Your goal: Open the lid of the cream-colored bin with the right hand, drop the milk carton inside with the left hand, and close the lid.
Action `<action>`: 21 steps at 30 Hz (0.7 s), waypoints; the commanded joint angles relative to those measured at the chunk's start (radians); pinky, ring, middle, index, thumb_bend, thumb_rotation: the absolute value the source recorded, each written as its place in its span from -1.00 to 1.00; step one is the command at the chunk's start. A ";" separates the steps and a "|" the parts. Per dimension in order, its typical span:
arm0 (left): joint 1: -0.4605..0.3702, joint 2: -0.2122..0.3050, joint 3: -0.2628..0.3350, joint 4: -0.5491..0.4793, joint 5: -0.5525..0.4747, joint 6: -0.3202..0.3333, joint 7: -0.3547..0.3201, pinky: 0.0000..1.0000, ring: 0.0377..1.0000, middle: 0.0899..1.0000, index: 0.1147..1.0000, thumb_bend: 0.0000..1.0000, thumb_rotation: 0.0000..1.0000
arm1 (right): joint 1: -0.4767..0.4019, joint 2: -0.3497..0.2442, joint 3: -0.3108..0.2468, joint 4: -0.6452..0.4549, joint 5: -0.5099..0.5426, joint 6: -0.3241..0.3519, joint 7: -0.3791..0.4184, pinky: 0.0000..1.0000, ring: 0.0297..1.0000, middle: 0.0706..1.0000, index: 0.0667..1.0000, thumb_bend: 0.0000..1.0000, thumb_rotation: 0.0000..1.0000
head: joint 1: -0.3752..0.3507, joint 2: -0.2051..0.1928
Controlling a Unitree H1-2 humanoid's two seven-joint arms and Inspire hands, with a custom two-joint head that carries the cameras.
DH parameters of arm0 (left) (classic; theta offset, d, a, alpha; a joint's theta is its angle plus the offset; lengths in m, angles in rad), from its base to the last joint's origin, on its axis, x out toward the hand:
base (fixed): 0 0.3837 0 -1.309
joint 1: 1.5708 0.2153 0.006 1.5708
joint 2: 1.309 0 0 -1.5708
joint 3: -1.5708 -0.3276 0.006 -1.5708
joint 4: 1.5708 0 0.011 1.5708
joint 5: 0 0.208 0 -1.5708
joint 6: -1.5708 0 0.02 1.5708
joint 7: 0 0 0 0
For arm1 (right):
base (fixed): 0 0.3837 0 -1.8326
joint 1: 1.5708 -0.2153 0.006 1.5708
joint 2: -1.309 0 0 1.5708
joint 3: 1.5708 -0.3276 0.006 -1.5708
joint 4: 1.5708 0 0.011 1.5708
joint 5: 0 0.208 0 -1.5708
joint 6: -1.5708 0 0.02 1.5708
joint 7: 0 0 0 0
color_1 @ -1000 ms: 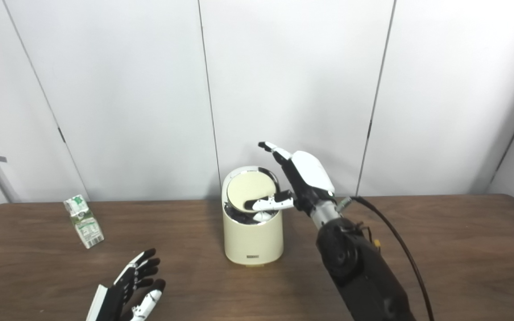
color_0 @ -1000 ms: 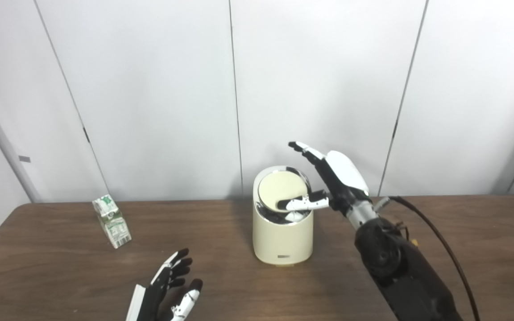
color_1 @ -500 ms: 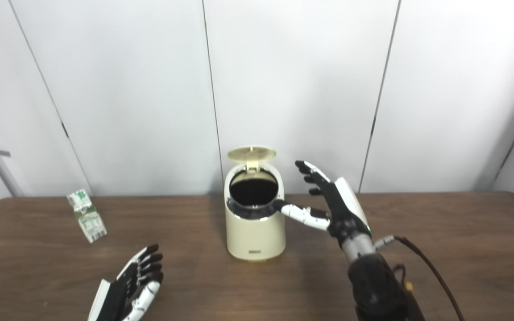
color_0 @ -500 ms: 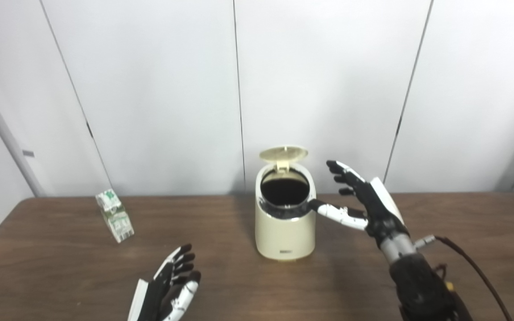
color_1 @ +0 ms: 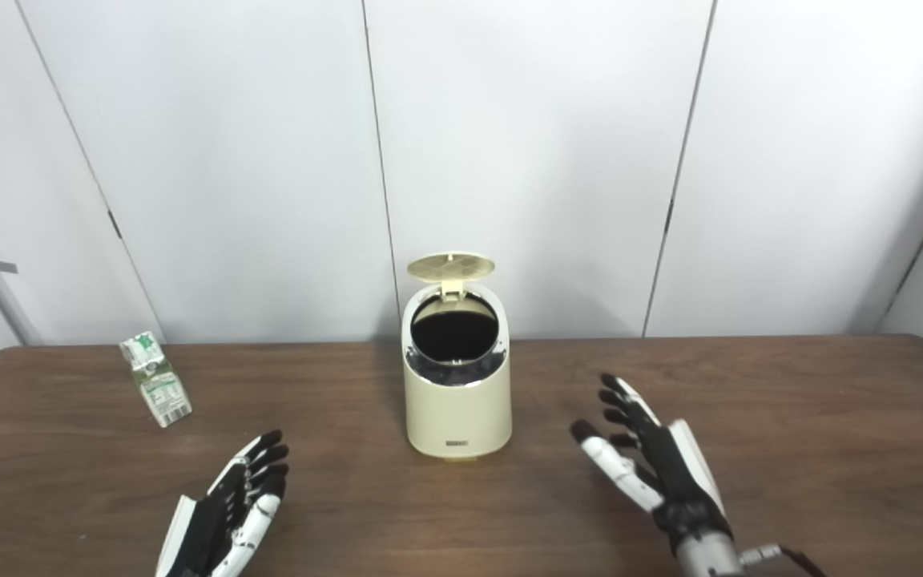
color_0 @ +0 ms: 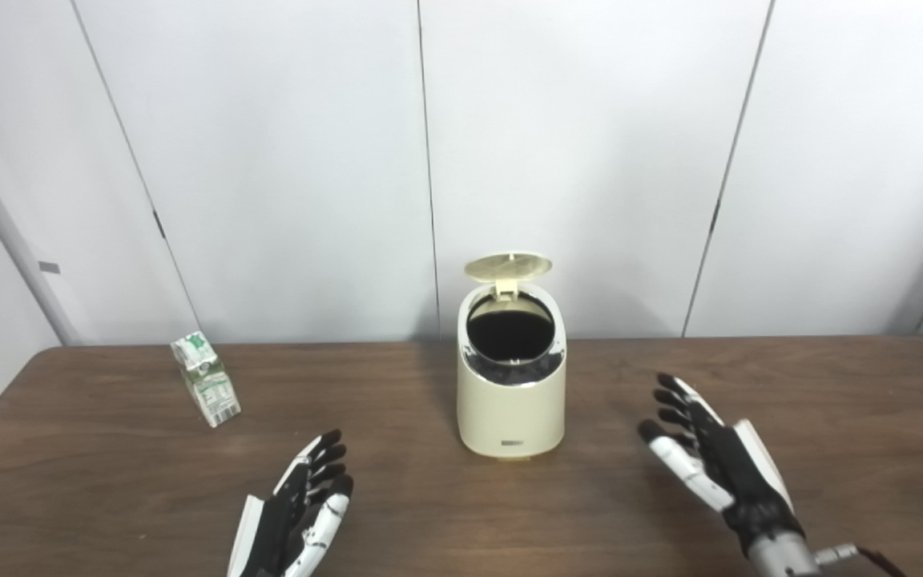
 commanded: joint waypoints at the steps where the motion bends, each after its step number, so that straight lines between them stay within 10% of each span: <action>1: 0.033 -0.001 -0.002 0.013 -0.011 0.005 -0.001 0.47 0.61 0.68 0.80 0.00 0.50 | 0.003 0.010 -0.014 -0.047 0.047 -0.061 -0.006 0.49 0.73 0.79 0.87 0.17 0.86 | -0.002 0.004; 9: 0.029 0.002 0.003 0.014 -0.023 0.007 -0.001 0.45 0.61 0.67 0.79 -0.01 0.48 | 0.070 0.045 -0.059 -0.005 0.195 -0.177 -0.002 0.85 0.93 0.99 1.00 0.20 0.99 | -0.006 0.010; 21: 0.026 -0.024 0.015 0.009 -0.074 0.010 0.009 0.43 0.59 0.67 0.79 0.06 0.23 | 0.105 0.031 -0.083 0.077 0.217 -0.296 -0.012 0.88 0.96 1.00 1.00 0.30 1.00 | 0.177 -0.009</action>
